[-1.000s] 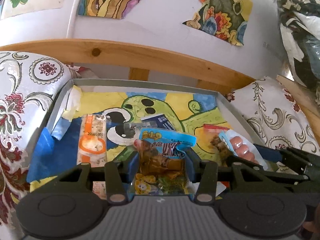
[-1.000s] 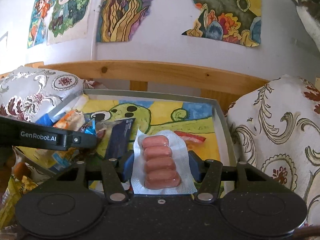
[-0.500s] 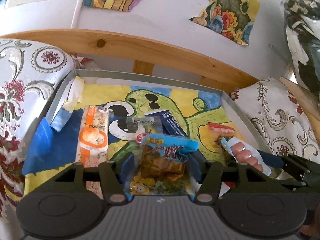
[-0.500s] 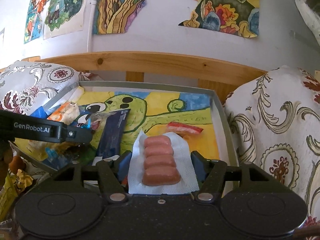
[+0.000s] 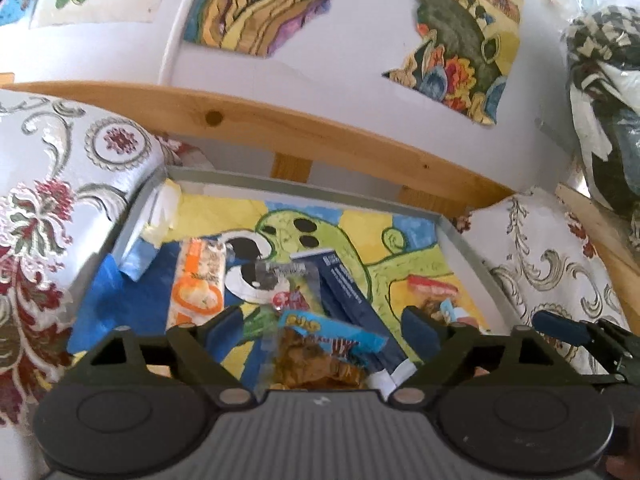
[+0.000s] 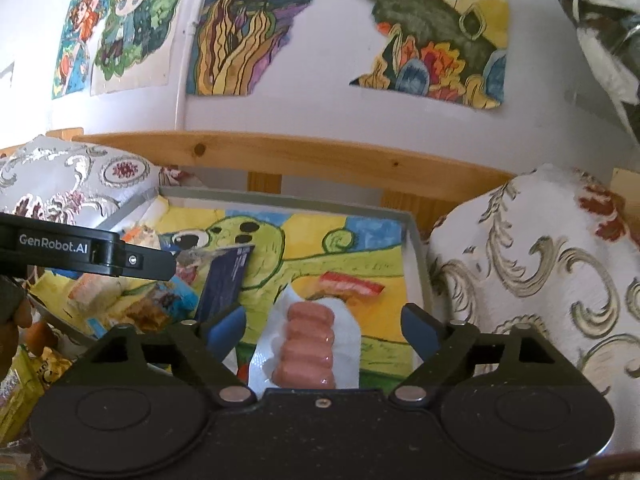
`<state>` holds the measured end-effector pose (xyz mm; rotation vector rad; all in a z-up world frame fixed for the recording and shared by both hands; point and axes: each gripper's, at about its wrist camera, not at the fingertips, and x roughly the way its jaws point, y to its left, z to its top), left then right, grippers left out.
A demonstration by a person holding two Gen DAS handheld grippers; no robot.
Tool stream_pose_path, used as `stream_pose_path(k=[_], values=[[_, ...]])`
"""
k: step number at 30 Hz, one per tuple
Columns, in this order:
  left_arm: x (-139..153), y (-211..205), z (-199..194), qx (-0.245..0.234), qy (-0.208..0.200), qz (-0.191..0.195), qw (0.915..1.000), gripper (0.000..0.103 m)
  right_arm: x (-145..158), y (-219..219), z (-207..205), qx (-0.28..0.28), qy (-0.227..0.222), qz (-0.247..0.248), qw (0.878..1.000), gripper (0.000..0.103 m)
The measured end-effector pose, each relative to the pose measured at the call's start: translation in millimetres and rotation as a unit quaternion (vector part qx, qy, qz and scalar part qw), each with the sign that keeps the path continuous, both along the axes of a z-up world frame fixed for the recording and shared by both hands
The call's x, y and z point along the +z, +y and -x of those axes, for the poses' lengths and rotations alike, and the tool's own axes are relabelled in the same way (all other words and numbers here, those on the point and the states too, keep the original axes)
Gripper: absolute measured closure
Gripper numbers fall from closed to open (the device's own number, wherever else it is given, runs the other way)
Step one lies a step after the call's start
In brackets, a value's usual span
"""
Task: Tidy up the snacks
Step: 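Lower the sausage pack into the tray with the right tool while the left tool lowers the snack bag, then open both tools and withdraw them from the tray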
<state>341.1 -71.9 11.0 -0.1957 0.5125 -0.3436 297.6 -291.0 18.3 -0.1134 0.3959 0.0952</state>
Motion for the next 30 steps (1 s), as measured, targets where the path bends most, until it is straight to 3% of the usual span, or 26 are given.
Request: stream_pose_path(k=[6, 17, 30], values=[[15.8, 7.5, 20.3, 0.023, -0.028, -0.004, 0.9993, 0.001, 17.0, -1.0, 16.8, -0.006, -0.023, -0.008, 1.000, 0.005], [39.1, 28.1, 74.6, 0.058, -0.057, -0.015, 0.9966, 0.000, 43.8, 6.4, 63.4, -0.010, -0.052, -0.028, 0.998, 0.001], [38.2, 53.6, 137.1, 0.086, -0.029, -0.055, 0.9943, 0.000, 49.2, 19.2, 125.1, -0.005, -0.057, -0.038, 0.998, 0.001]])
